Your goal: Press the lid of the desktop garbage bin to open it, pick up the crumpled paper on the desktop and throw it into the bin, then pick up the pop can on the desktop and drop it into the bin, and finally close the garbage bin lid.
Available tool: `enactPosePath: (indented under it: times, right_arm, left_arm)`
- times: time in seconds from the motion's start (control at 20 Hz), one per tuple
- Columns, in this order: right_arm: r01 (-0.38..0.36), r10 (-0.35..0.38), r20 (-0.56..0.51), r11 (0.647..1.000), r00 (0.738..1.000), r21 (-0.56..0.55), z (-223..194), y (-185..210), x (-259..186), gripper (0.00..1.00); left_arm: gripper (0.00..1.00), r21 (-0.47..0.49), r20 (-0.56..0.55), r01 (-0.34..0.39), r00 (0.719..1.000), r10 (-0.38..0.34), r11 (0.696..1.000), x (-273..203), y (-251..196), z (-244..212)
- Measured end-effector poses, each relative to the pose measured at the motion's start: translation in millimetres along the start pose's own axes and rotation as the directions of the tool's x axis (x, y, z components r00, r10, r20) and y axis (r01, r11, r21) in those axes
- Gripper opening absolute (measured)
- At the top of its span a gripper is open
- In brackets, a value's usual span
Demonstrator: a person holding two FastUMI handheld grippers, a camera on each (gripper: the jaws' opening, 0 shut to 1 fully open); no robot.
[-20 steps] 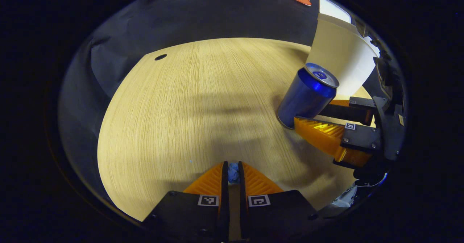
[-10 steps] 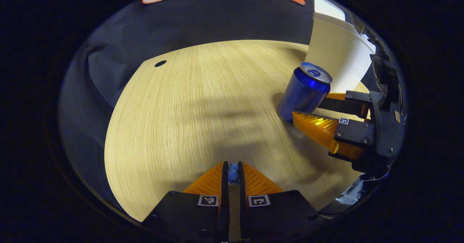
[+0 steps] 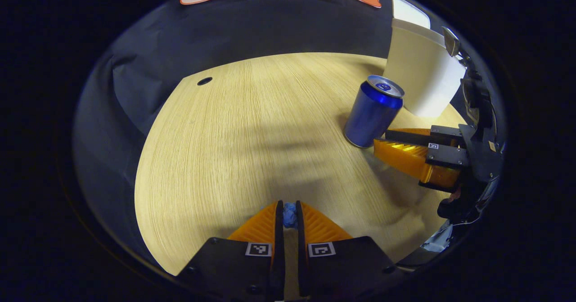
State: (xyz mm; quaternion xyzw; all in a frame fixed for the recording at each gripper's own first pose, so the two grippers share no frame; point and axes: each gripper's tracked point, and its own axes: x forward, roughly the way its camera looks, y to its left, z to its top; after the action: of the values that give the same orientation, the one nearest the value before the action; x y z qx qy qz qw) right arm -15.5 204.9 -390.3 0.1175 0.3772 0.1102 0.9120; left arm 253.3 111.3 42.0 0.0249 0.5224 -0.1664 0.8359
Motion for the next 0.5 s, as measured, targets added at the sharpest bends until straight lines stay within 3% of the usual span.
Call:
enactPosePath:
  times: [0.15, 0.2, 0.35, 0.5]
  right_arm:
    - [0.023, -0.023, 0.011, 1.000, 1.000, -0.012, 4.1, 0.5, 0.2, 0.91]
    - [0.013, -0.012, 0.043, 1.000, 0.999, -0.017, 13.1, 3.7, -2.7, 0.96]
    - [-0.004, 0.014, 0.138, 0.997, 0.990, -0.071, 36.0, 10.6, 1.8, 0.98]
    - [-0.025, 0.033, 0.111, 0.997, 0.993, -0.074, 28.7, 15.0, 16.3, 0.99]
  left_arm:
    - [0.16, -0.008, -0.001, -0.009, 1.000, 0.009, 1.000, -2.4, 5.5, 0.9]
    - [0.16, -0.010, -0.004, -0.012, 1.000, 0.012, 1.000, -3.3, 7.2, -0.1]
    - [0.16, -0.018, -0.012, -0.022, 1.000, 0.022, 1.000, -5.6, 12.8, -5.1]
    - [0.16, -0.021, -0.017, -0.036, 0.999, 0.036, 0.999, -6.1, 17.9, -8.0]
